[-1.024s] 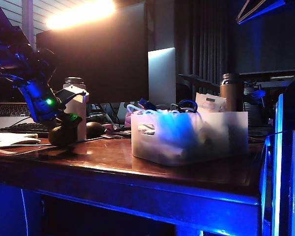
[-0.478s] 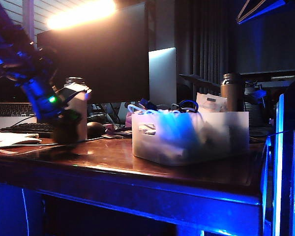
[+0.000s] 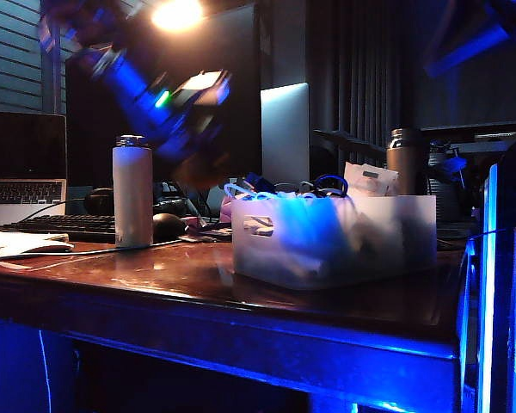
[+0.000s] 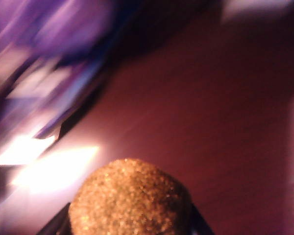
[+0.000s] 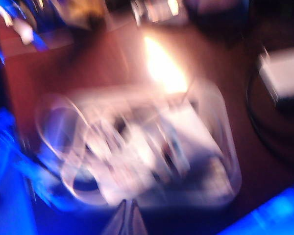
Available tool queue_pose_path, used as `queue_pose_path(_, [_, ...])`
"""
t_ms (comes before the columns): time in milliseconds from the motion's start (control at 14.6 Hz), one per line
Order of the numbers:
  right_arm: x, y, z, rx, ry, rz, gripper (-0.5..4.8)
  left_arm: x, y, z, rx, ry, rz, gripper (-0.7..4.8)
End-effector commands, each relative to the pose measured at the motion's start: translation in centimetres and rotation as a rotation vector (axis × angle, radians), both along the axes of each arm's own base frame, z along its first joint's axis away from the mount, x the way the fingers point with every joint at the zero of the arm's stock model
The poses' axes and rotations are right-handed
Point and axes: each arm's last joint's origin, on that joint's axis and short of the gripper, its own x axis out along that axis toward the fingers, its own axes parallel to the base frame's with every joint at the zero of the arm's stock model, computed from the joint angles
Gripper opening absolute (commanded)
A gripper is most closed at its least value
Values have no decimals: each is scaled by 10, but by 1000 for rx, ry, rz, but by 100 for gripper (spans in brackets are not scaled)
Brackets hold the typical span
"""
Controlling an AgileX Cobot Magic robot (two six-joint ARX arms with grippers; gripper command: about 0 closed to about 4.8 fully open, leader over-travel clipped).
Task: Pick up the kiwi and place it into the translucent box.
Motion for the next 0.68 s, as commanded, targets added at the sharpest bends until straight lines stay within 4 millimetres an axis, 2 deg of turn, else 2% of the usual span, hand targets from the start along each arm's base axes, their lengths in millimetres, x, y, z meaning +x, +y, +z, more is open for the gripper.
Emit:
queue_pose_path(68, [-4,-2,-5,-113,29,24,-5,-15,-22,36,-241,111,-196,222])
queue_pose_path(205, [-7,-2,-8,-137,55,45,-5,-26,-39,47,-365,213,-311,222])
queue_pose_path(273, [-6,-2,-8,-137,51,45,-5,-31,-46,46,-387,261,-348,222])
queue_pose_path(546, [-5,-1,-6,-131,26,47,-5,-57,-72,34,-329,421,-430,222])
queue_pose_path(683, [-3,2,-6,-123,15,66,-5,-65,-79,31,-299,462,-449,222])
